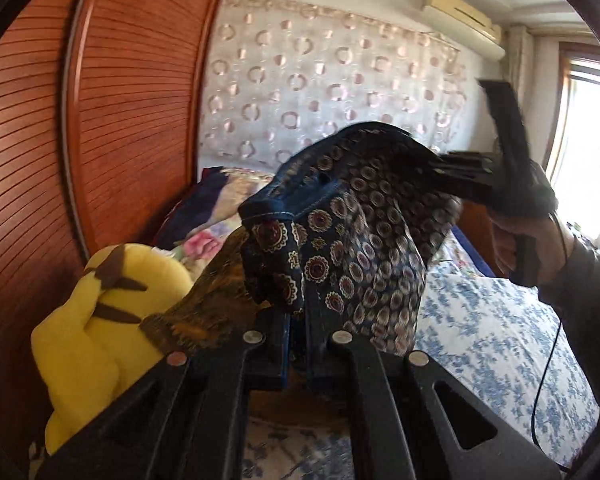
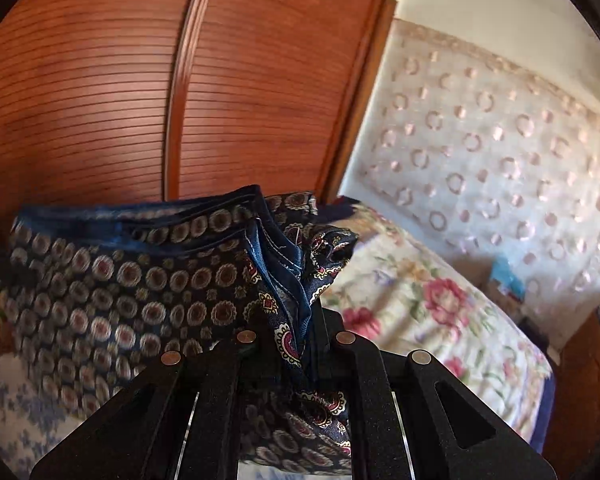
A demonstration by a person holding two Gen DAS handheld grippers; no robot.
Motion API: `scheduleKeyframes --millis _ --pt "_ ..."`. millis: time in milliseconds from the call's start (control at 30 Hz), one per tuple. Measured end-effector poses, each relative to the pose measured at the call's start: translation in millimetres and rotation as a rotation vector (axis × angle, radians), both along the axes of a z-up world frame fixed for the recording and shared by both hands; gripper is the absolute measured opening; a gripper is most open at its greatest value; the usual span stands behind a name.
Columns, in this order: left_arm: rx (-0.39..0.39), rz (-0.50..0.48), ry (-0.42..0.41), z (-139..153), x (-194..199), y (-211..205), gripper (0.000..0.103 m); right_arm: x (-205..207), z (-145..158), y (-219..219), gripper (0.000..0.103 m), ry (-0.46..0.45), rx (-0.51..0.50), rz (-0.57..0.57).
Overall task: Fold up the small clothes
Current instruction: 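Lift the folded bundle with both grippers and carry it toward the yellow plush toy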
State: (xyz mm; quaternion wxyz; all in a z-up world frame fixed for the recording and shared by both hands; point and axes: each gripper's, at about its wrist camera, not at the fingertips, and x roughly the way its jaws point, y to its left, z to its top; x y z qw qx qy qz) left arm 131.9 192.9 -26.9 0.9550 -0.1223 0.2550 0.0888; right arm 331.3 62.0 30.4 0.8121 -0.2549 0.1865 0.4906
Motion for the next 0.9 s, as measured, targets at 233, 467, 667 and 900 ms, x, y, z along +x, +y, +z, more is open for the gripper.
scheduleKeyframes --millis 233,467,667,900 --pt "-0.029 0.032 0.017 -17.2 -18.0 7.2 0.003 -2.5 -13.5 65.7 0.006 0.049 -0.013 0.081" --pt "-0.067 0.074 0.054 -35.5 -24.9 16.7 0.003 -4.6 -13.0 82.7 0.055 0.07 0.023 0.013" --pt "-0.058 0.084 0.075 -39.5 -25.9 16.1 0.003 -3.9 -4.9 72.1 0.063 0.051 0.045 -0.034" --pt "-0.038 0.094 0.093 -36.4 -22.3 17.8 0.003 -1.0 -63.7 58.9 0.063 0.209 -0.062 -0.011"
